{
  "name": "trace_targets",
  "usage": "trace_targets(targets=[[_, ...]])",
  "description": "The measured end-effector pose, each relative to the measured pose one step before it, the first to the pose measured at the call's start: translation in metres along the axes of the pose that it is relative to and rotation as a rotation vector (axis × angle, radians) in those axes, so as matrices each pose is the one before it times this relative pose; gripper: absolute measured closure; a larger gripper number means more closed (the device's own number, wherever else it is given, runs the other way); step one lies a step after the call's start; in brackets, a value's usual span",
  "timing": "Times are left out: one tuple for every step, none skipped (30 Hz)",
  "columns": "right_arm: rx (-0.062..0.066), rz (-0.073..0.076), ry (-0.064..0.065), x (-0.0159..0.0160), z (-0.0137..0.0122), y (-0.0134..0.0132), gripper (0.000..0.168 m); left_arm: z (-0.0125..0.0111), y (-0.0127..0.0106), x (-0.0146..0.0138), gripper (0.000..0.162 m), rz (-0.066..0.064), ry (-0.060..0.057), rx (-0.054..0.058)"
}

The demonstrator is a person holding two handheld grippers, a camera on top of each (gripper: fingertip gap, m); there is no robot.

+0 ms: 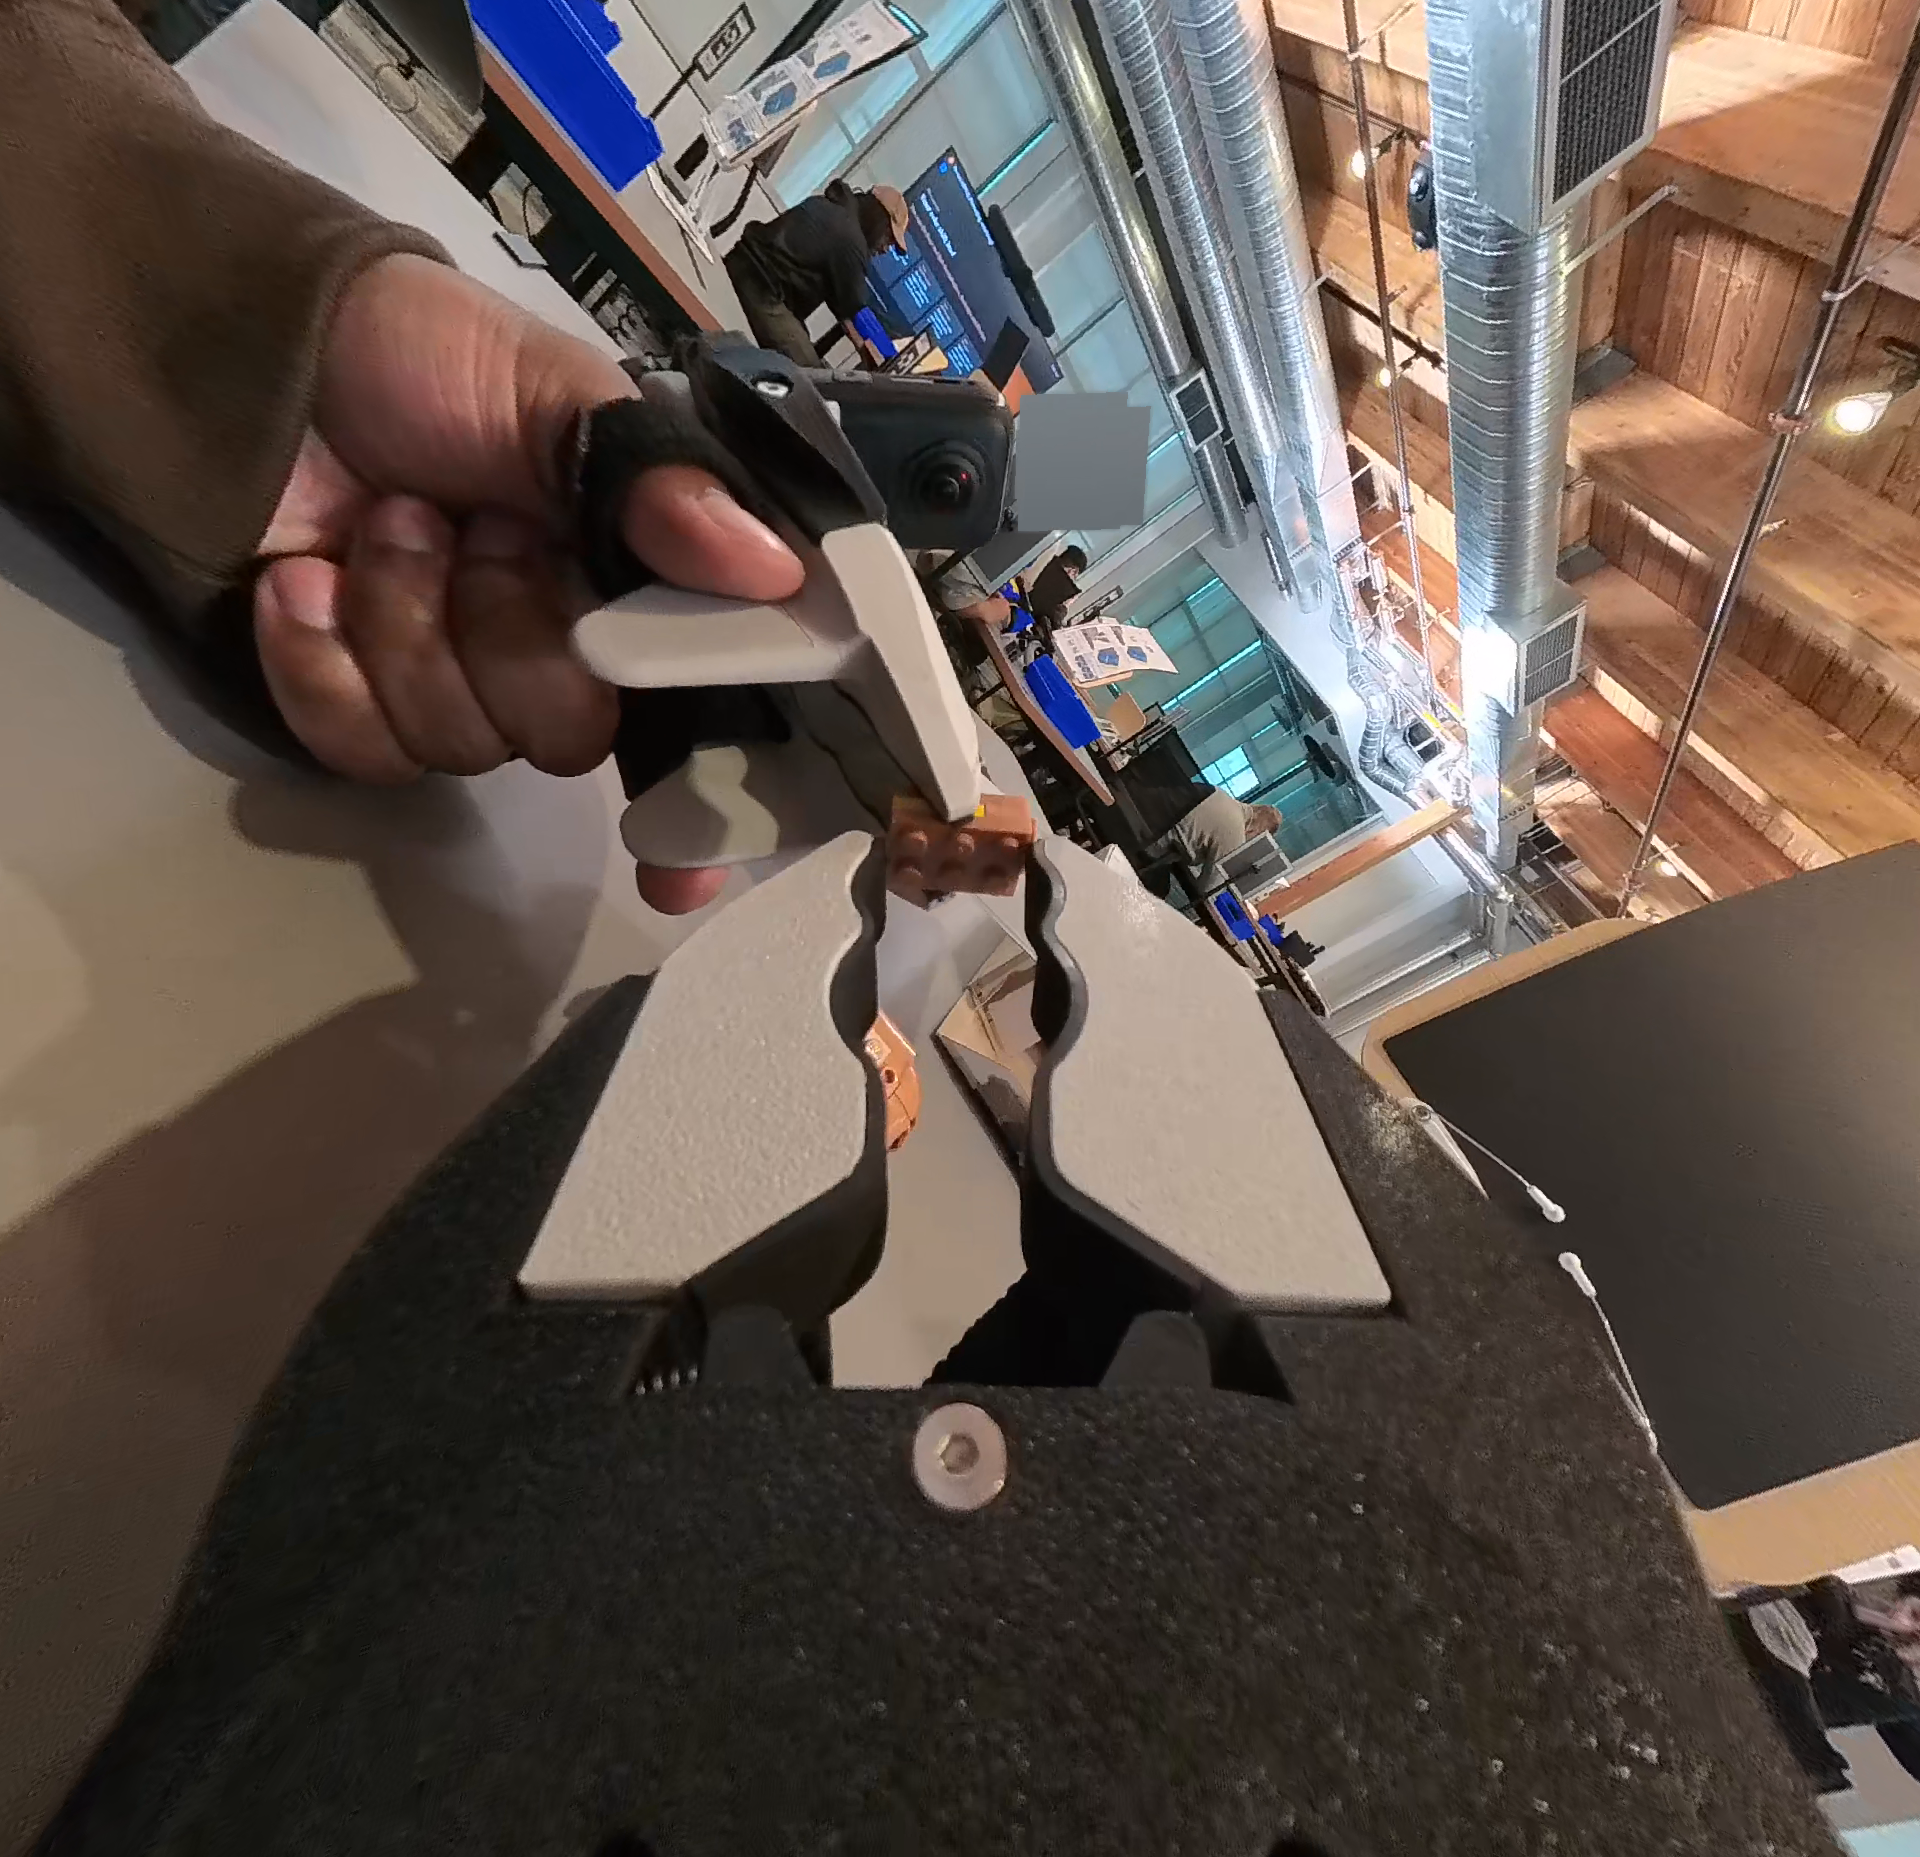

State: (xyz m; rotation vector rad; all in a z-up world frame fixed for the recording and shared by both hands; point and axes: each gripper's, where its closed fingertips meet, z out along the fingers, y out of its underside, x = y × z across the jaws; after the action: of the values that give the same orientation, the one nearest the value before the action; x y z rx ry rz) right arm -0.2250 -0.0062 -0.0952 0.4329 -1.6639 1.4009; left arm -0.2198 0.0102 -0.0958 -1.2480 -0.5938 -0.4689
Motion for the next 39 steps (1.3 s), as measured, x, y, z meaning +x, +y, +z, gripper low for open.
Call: trace_targets(targets=[[-0.0023,-0.0001,0.0007,-0.00001,-0.00002,0.00016,0.144,0.0002,0.00023,-0.00009,0.146,0.0019,-0.0018,-0.0014],[-0.0016,-0.0003,0.0001,-0.0001,-0.00016,0.00019,0.144,0.00008,0.00028,-0.00029,0.146,0.0008,-0.0024,-0.0013],[-0.0018,-0.0006,0.0,-0.00003,-0.00007,0.00012,0.144,0.0002,0.0002,-0.00007,0.146,0.0008,-0.0006,-0.0015],[-0.0038,-0.0009,0.0002,-0.00004,-0.00004,0.00033,0.144,0.00012,0.00017,-0.00022,0.146,0.0015,-0.003,-0.0011],[-0.0037,-0.0017,0.0009,0.0,0.00005,0.00035,0.144,0.00015,0.0001,-0.00049,0.146,0.0014,-0.0035,-0.0009],[-0.0025,-0.0025,0.0012,-0.00004,0.00009,0.00018,0.144,-0.00002,-0.00001,-0.00015,0.146,0.0002,-0.0015,-0.0005],[-0.0023,-0.0007,-0.0004,-0.00011,-0.00002,0.00016,0.144,-0.00003,0.00006,-0.00012,0.146,0.0,-0.001,-0.0005],[-0.0001,0.003,-0.0042,-0.00035,-0.0001,0.00005,0.144,-0.00006,0.00025,-0.00013,0.146,0.0022,-0.0014,-0.0024],[0.0005,0.007,-0.0087,-0.00042,-0.00007,0.00019,0.144,-0.00016,0.00038,-0.00001,0.146,0.0048,-0.0017,-0.0041],[0.0011,0.011,-0.0123,-0.00046,-0.00007,0.00039,0.145,-0.00016,0.00049,-0.00045,0.146,0.0062,-0.0053,-0.006],[0.0054,0.016,-0.0161,-0.00094,-0.00031,-0.00007,0.145,-0.00009,0.00074,-0.0002,0.146,0.0069,-0.0041,-0.0077],[0.0092,0.0193,-0.0201,-0.00137,-0.00048,-0.00039,0.144,-0.00031,0.00145,0.00015,0.146,0.0098,-0.003,-0.0133],[0.0075,0.0198,-0.0214,-0.0017,-0.00022,-0.00008,0.145,-0.0005,0.0018,-0.00024,0.146,0.0129,-0.0075,-0.0175],[0.0061,0.0182,-0.0215,-0.00181,-0.00014,0.00027,0.145,-0.00072,0.00198,-0.00044,0.146,0.0143,-0.0094,-0.0184],[0.0099,0.0186,-0.023,-0.00185,-0.00041,-0.00021,0.145,-0.00054,0.00185,-0.00006,0.146,0.012,-0.0056,-0.0172],[0.0134,0.0213,-0.0249,-0.00172,-0.00059,-0.00084,0.145,-0.00026,0.00191,0.00094,0.146,0.009,0.0028,-0.0155],[0.013,0.0199,-0.0243,-0.00162,-0.00083,-0.0009,0.145,-0.00014,0.00167,0.00129,0.145,0.0079,0.0049,-0.0138],[0.0118,0.0143,-0.0202,-0.00157,-0.0009,-0.00082,0.145,0.0001,0.00174,0.00122,0.145,0.0076,0.0051,-0.0131],[0.0103,0.0128,-0.0183,-0.00148,-0.00083,-0.00049,0.145,0.00022,0.00148,0.00108,0.145,0.0067,0.0041,-0.0117],[0.009,0.0145,-0.0191,-0.0014,-0.00063,-0.00037,0.145,0.00019,0.00158,0.00084,0.145,0.0048,0.0035,-0.0123],[0.0077,0.0155,-0.0187,-0.00129,-0.00072,-0.00013,0.145,0.00014,0.00147,0.00072,0.145,0.0065,0.0018,-0.0114],[0.0072,0.0147,-0.0168,-0.00101,-0.00061,-0.00014,0.145,0.00031,0.00116,0.00045,0.145,0.0069,-0.0001,-0.0091],[0.0074,0.0133,-0.0151,-0.0009,-0.00075,-0.00023,0.145,0.00042,0.00082,0.00057,0.145,0.0029,0.0025,-0.0064],[0.0078,0.0129,-0.0147,-0.0009,-0.00075,-0.00023,0.145,0.00043,0.00081,0.00064,0.145,0.0024,0.0028,-0.0064],[0.0078,0.0127,-0.0142,-0.00084,-0.00068,-0.00029,0.145,0.0004,0.0009,0.00068,0.145,0.003,0.0028,-0.0068],[0.0078,0.0143,-0.0134,-0.00086,-0.00052,-0.00035,0.145,0.0003,0.00086,0.00067,0.145,0.0061,0.0017,-0.0065],[0.0076,0.0159,-0.0134,-0.00074,-0.00044,-0.0002,0.145,0.00012,0.00063,0.00057,0.145,0.0056,0.0007,-0.005],[0.0067,0.0145,-0.0129,-0.00064,-0.00052,-0.00004,0.145,0.00023,0.00063,0.0004,0.145,0.003,0.0007,-0.0049],[0.0059,0.0124,-0.0116,-0.00061,-0.00061,-0.00006,0.145,0.00029,0.00055,0.00034,0.145,0.0021,0.0008,-0.0042],[0.0044,0.0105,-0.0094,-0.00042,-0.00044,0.00005,0.145,0.00027,0.00037,0.00015,0.145,0.0022,0.0001,-0.0032],[0.0034,0.0095,-0.0085,-0.0004,-0.00044,0.00005,0.145,0.00012,0.00031,-0.00002,0.145,0.0029,-0.0014,-0.0024],[0.0032,0.0087,-0.0089,-0.00062,-0.00047,0.00004,0.145,-0.00006,0.00041,0.00001,0.145,0.0042,-0.0015,-0.0034],[0.0068,0.0079,-0.0052,0.00021,-0.00124,-0.00048,0.148,-0.00035,0.0003,-0.00011,0.145,0.0054,-0.0038,-0.0032],[0.0272,0.0169,0.0195,0.00544,-0.00543,-0.00265,0.168,-0.0024,-0.00025,-0.00168,0.145,0.0051,-0.0137,0.0005],[0.0343,0.0395,0.0117,0.00735,-0.00812,-0.00343,0.168,-0.00835,-0.0057,-0.00227,0.146,0.0119,-0.0177,0.0382],[0.0159,0.0384,0.0177,0.00846,-0.00696,-0.00056,0.168,-0.01048,-0.0081,-0.0009,0.146,-0.0078,0.0012,0.0497],[0.0012,0.0045,0.0235,0.00667,-0.00404,0.00182,0.168,-0.00479,-0.00539,-0.00138,0.146,-0.0071,-0.0037,0.0345],[-0.0018,-0.0157,0.0192,0.00321,-0.00064,0.00179,0.168,0.00203,-0.00008,-0.00258,0.146,0.0003,-0.0169,0.0056],[-0.0078,-0.0141,0.0069,-0.00023,0.00164,0.00184,0.168,0.00629,0.00499,-0.00062,0.146,-0.004,-0.0031,-0.0266]])
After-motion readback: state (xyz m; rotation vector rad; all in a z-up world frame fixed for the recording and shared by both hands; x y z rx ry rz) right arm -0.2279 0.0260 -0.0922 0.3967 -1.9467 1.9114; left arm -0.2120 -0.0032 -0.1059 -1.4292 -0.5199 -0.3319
